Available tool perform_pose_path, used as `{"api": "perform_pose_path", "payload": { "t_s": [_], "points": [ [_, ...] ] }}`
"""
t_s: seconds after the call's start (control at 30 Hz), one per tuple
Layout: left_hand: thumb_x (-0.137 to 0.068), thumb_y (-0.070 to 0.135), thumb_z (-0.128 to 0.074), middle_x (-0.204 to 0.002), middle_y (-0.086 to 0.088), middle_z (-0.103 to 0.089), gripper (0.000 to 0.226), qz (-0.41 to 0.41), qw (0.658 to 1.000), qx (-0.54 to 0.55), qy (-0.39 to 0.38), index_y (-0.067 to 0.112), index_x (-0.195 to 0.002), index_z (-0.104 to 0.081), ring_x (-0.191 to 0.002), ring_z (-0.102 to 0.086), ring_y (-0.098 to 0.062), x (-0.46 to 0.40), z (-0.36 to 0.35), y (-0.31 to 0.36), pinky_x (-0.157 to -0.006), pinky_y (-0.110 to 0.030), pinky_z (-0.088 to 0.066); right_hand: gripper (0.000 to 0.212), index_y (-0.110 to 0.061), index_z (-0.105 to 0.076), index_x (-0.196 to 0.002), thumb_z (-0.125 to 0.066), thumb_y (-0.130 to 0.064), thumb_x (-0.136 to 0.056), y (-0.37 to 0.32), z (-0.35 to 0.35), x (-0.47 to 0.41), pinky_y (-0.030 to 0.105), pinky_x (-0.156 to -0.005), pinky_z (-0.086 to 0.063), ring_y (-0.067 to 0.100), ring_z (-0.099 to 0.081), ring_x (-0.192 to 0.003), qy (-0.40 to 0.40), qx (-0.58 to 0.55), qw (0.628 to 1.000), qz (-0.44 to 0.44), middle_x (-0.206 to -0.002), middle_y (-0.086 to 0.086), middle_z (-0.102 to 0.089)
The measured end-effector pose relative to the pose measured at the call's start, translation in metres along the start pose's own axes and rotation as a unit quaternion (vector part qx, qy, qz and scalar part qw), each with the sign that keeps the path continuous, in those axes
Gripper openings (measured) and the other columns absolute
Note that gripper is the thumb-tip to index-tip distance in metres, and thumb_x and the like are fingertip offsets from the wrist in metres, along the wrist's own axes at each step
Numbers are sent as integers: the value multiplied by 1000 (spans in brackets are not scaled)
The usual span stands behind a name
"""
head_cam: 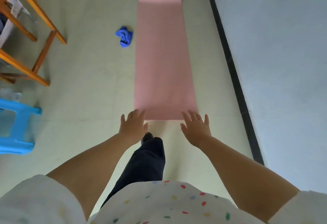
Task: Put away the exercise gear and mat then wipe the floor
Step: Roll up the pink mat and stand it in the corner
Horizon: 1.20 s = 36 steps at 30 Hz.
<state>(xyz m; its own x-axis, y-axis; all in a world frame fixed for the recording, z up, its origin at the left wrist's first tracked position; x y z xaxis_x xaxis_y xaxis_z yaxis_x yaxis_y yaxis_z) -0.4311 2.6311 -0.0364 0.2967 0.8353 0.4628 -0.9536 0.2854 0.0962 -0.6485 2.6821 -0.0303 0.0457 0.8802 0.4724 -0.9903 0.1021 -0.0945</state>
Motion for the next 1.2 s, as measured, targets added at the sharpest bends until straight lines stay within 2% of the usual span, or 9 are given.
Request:
{"api": "perform_pose_path", "payload": {
  "t_s": [0.17, 0.27, 0.4, 0.57, 0.8, 0.9, 1.03, 1.1, 1.2],
  "points": [
    [-100, 32, -29, -154, -6, -18, 55, -57, 998, -12, -17, 18, -150, -10, -142, -19, -22, -103, 38, 1, -117, -48, -11, 53, -29, -8, -151, -24, -39, -102, 31, 30, -87, 50, -119, -7, 19, -16, -145, -19, -44, 997, -60, -158, -2, -14],
    [-101, 33, -28, -154, -5, -19, 55, -66, 997, -8, -29, 18, -150, -11, -141, -21, -23, -160, 15, 5, -116, -46, -14, 52, -28, -10, -151, -24, -38, -102, 47, 12, -137, 48, -119, -6, 17, -15, -145, -50, -45, 996, -56, -158, -3, -15],
    [-101, 32, -31, -153, -5, -23, 55, -70, 995, 22, -66, 18, -150, -12, -141, -22, -24, -251, -77, 13, -115, -45, -15, 52, -27, -11, -151, -24, -37, -102, 74, -61, -238, 49, -119, -6, 18, -14, -145, -90, -17, 996, -20, -157, -2, -16],
    [-99, 36, -33, -149, -8, -29, 54, -93, 987, -9, -131, 18, -148, -18, -138, -26, -28, -365, -255, 8, -112, -46, -22, 54, -23, -13, -150, -30, -37, -101, 101, -209, -369, 50, -118, -6, 22, -13, -145, -120, 35, 991, 57, -157, 2, -16],
    [-94, 39, -50, -139, -6, -43, 47, -246, 962, -36, -111, 15, -134, -42, -125, -40, -25, -481, -451, 6, -106, -38, -31, 61, -22, -25, -146, -49, -44, -94, 116, -425, -470, 52, -116, -14, 24, -16, -144, -183, 76, 961, 192, -156, 5, -18],
    [-96, 37, -46, -126, -3, -52, 35, -300, 946, -53, -115, 16, -123, -51, -110, -50, -21, -509, -489, 5, -96, -31, -38, 40, -19, -43, -133, -49, -29, -94, 121, -468, -493, 43, -98, -41, 28, -42, -124, -179, 77, 956, 220, -135, 7, -43],
    [-100, 33, -40, -114, -6, -56, 33, -308, 928, -41, -205, 10, -119, -54, -102, -53, -24, -537, -470, -3, -85, -32, -40, 28, -12, -56, -121, -45, -19, -97, 126, -459, -531, 33, -79, -45, 23, -56, -98, -208, -24, 966, 151, -114, 5, -61],
    [-99, 33, -43, -112, -7, -58, 30, -278, 947, -15, -162, 11, -117, -54, -97, -56, -25, -548, -447, -9, -84, -35, -44, 26, -8, -58, -117, -48, -20, -96, 128, -433, -550, 28, -72, -37, 19, -51, -87, -226, -80, 964, 114, -103, 1, -59],
    [-86, 13, -50, -107, -10, -62, 39, -286, 954, -78, 40, 11, -125, -51, -93, -59, -29, -553, -426, -11, -78, -36, -50, 24, -3, -58, -104, -46, -22, -96, 132, -406, -569, 30, -66, -33, 21, -48, -79, -201, -136, 967, 72, -91, 11, -56]
  ]
}}
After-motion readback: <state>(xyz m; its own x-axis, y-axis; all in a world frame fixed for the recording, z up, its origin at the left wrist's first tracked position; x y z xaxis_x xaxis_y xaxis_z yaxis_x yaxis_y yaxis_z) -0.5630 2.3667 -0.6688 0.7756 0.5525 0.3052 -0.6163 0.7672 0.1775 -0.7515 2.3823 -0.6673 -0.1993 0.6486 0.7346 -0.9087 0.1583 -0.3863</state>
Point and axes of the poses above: each hand's wrist, its own x-axis away from the middle knuckle, its own z-axis out of the back of the hand, y = z × x, the point moved 3 cm from there along -x, towards the middle knuckle
